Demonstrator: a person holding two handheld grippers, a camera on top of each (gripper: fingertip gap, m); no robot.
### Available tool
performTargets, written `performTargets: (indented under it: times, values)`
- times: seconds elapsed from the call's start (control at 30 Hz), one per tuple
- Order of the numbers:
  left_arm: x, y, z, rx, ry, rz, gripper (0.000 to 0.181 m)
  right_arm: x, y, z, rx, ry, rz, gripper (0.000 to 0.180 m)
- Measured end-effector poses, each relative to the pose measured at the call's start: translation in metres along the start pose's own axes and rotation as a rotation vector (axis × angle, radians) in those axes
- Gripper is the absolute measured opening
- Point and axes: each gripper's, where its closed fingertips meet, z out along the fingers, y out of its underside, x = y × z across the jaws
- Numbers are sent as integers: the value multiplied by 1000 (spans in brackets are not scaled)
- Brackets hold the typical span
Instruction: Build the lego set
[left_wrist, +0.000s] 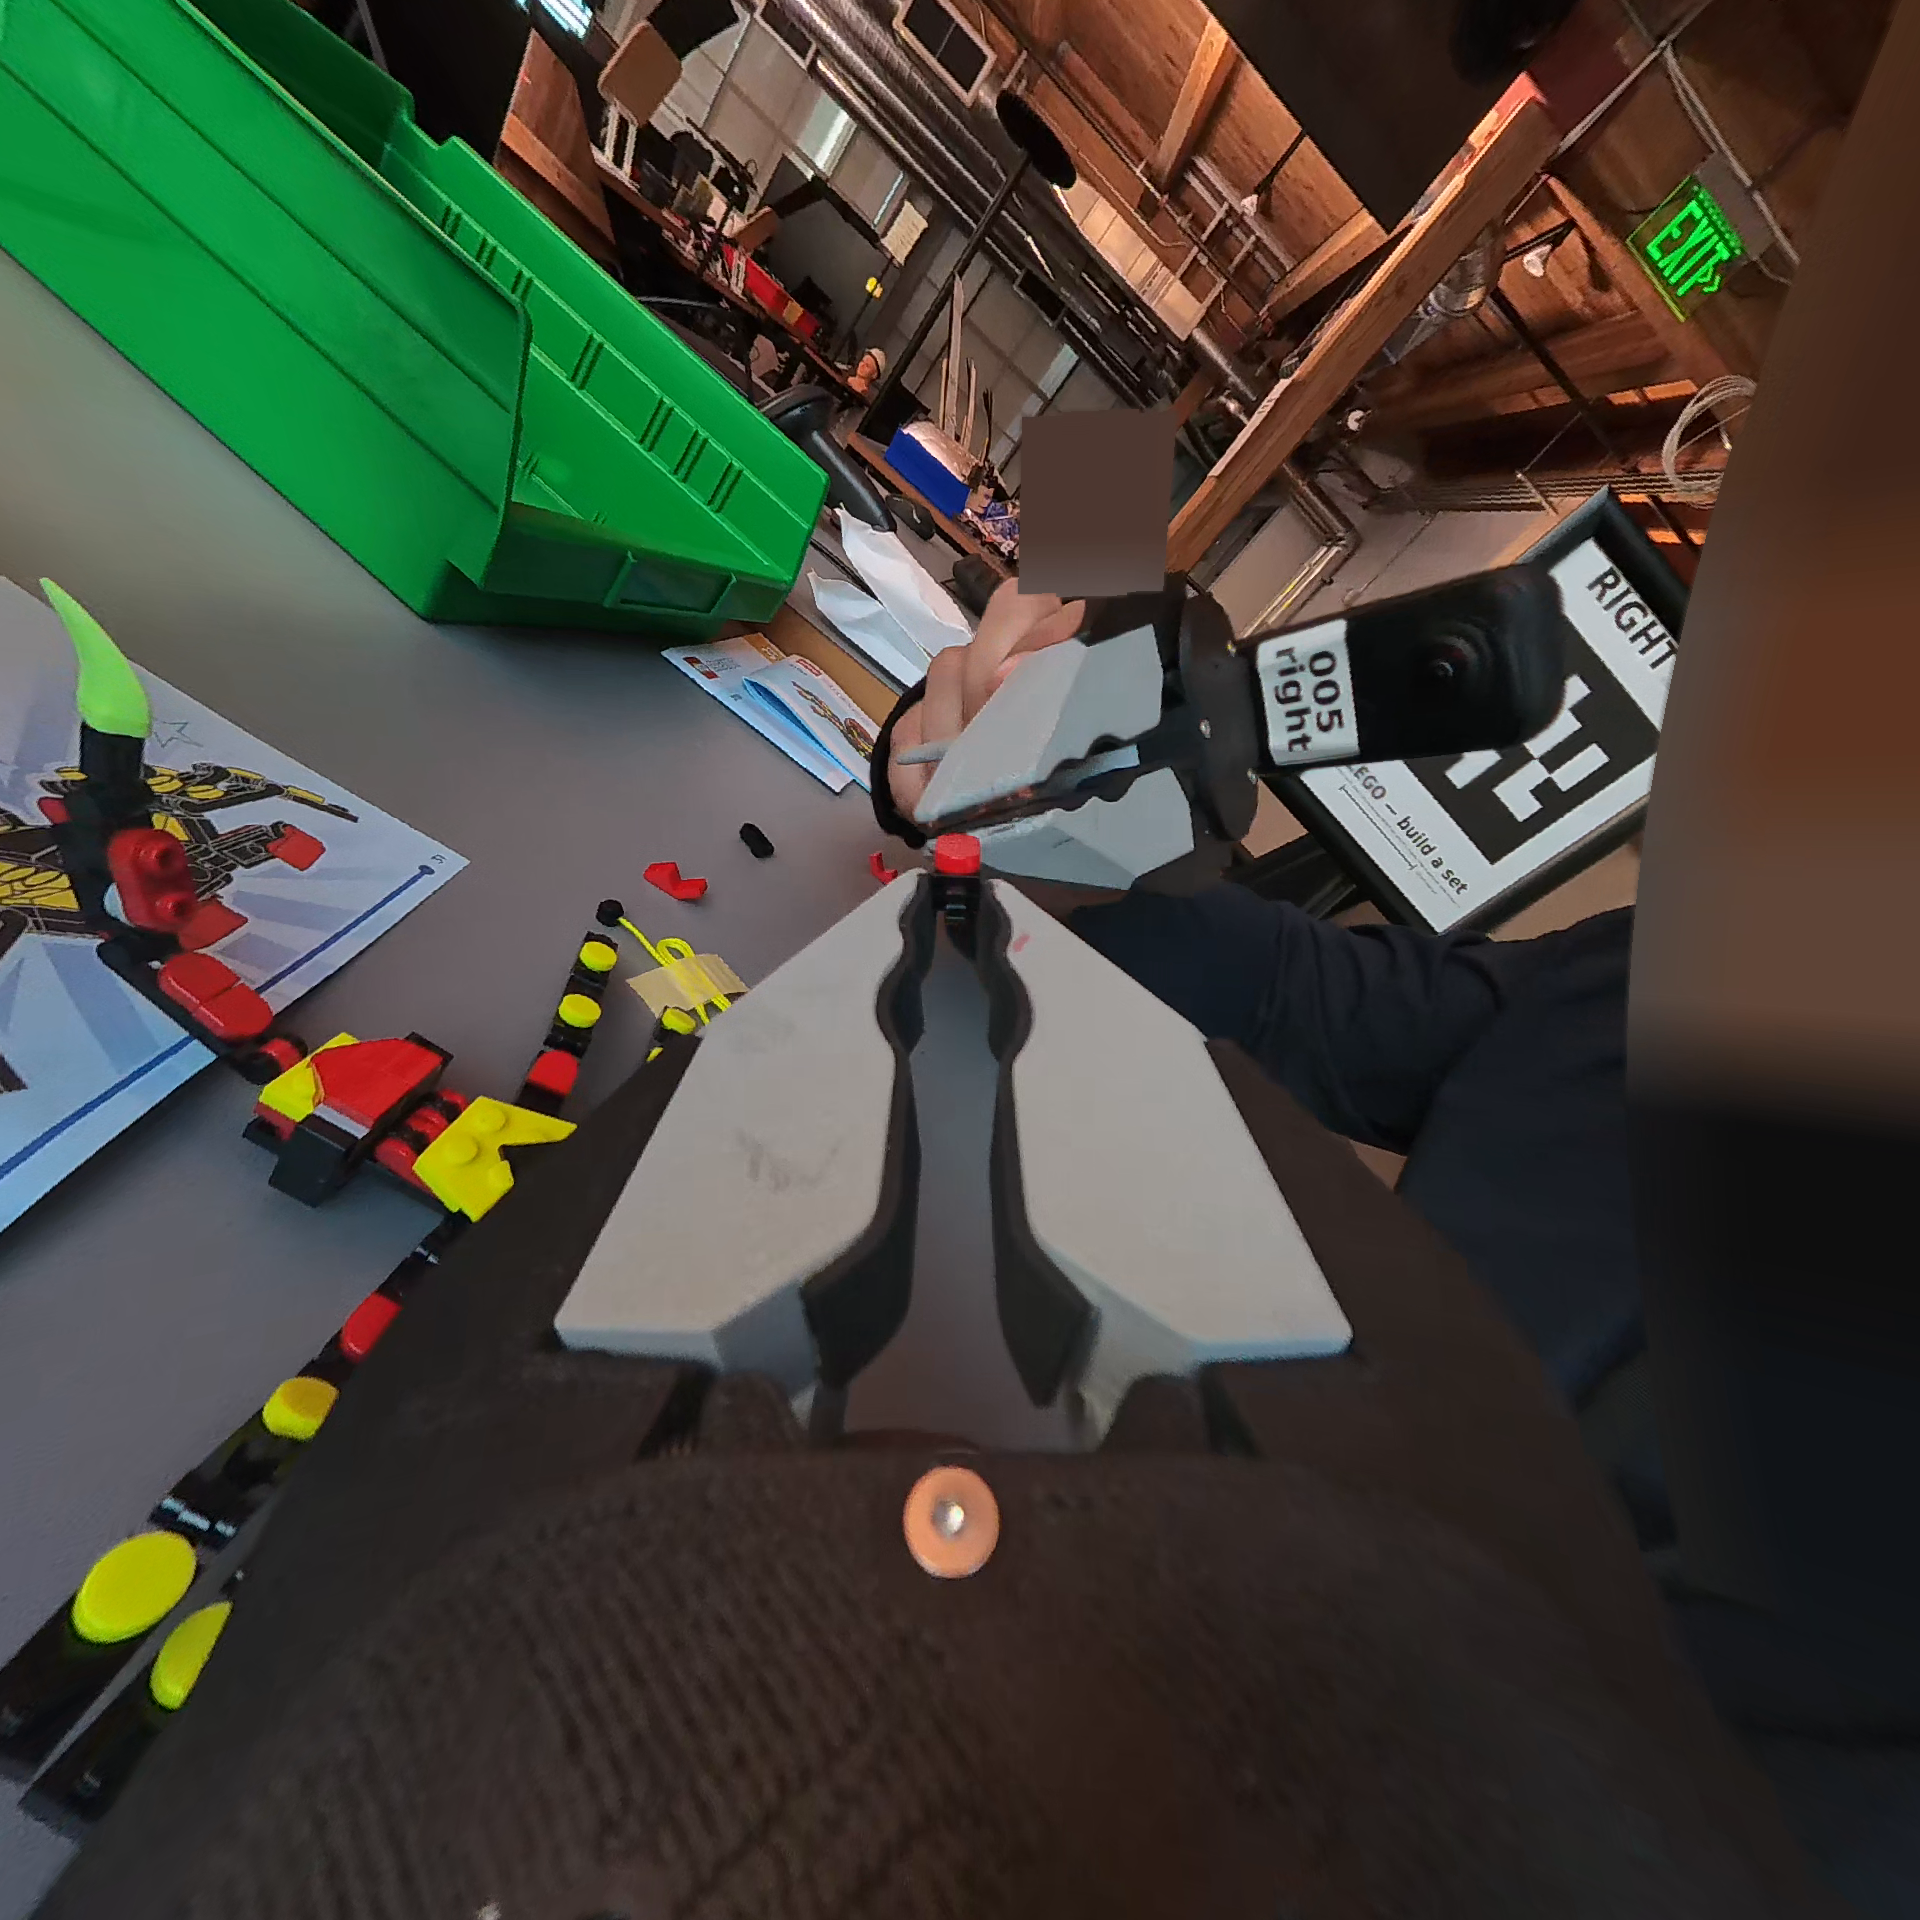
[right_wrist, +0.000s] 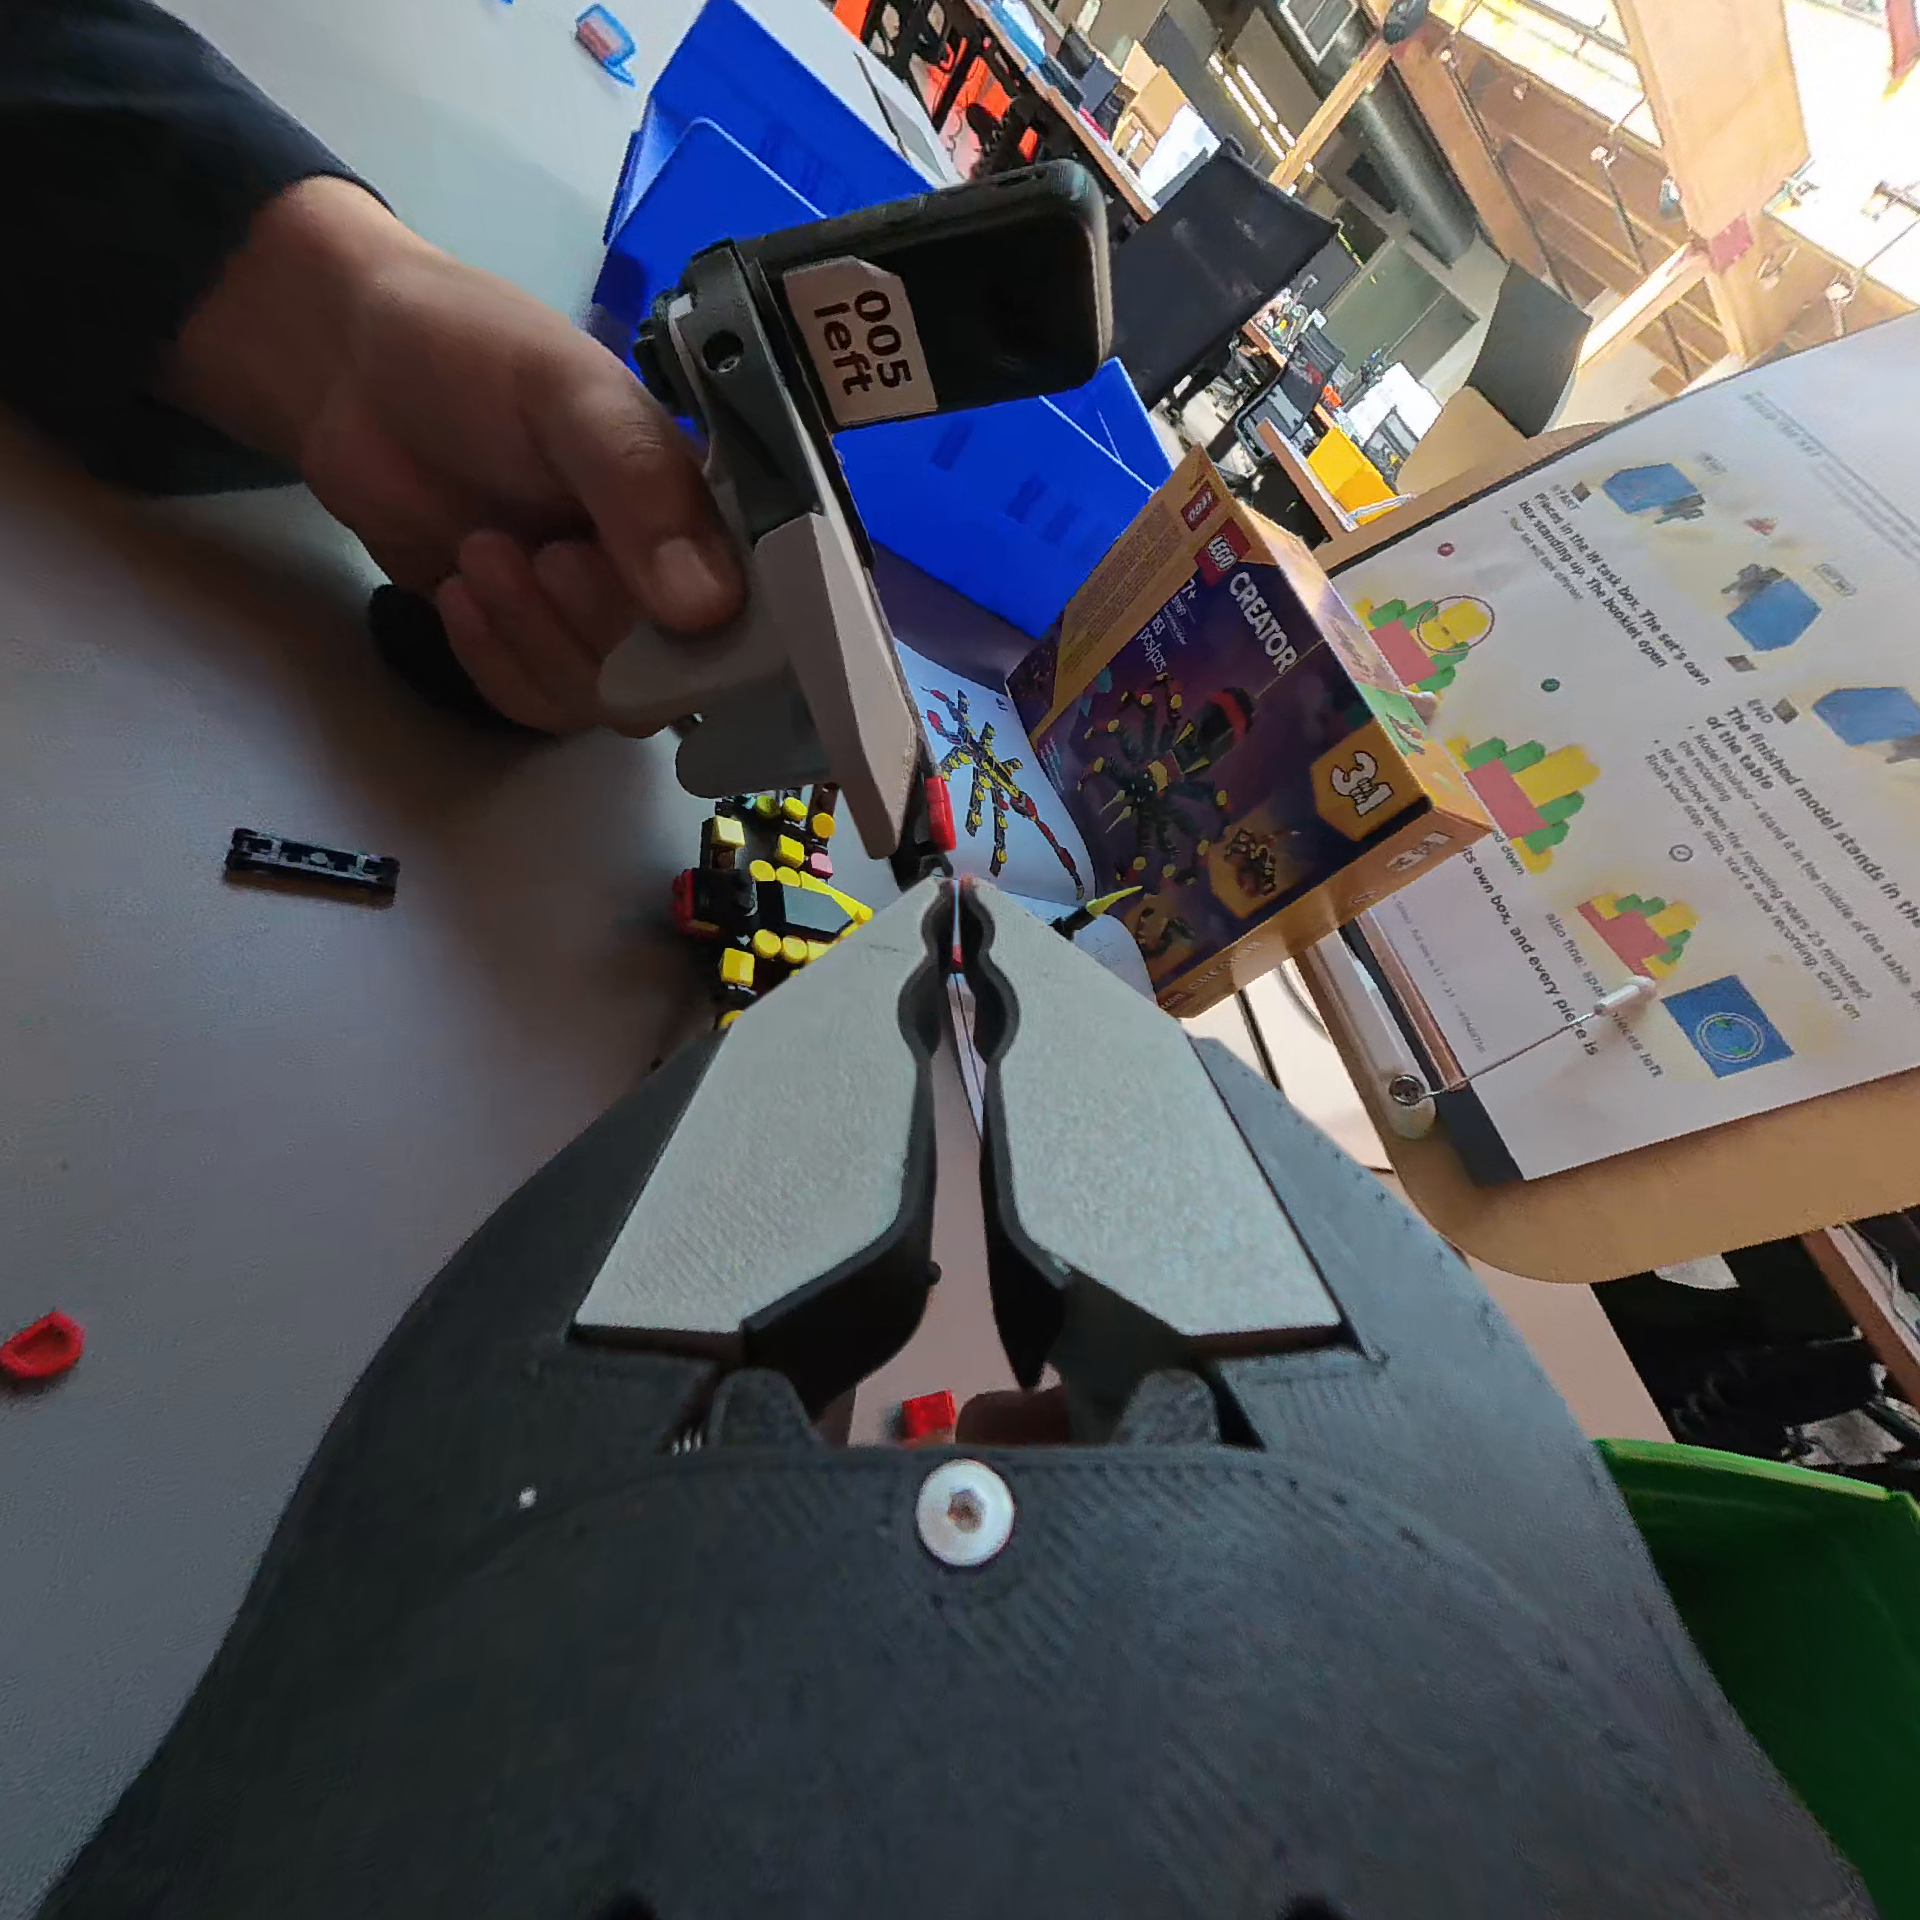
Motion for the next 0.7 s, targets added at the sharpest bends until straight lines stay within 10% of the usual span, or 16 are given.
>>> performTargets:
  times: [0.27, 0.7]
  values:
    - [0, 3, 1, -20, 8, -19, 5, -8, -5, -4, 16, -52, -37, 27]
    - [0, 15, 4, -101, 35, -85, 4, -20, 6, 2, -78, -30, -216, 9]
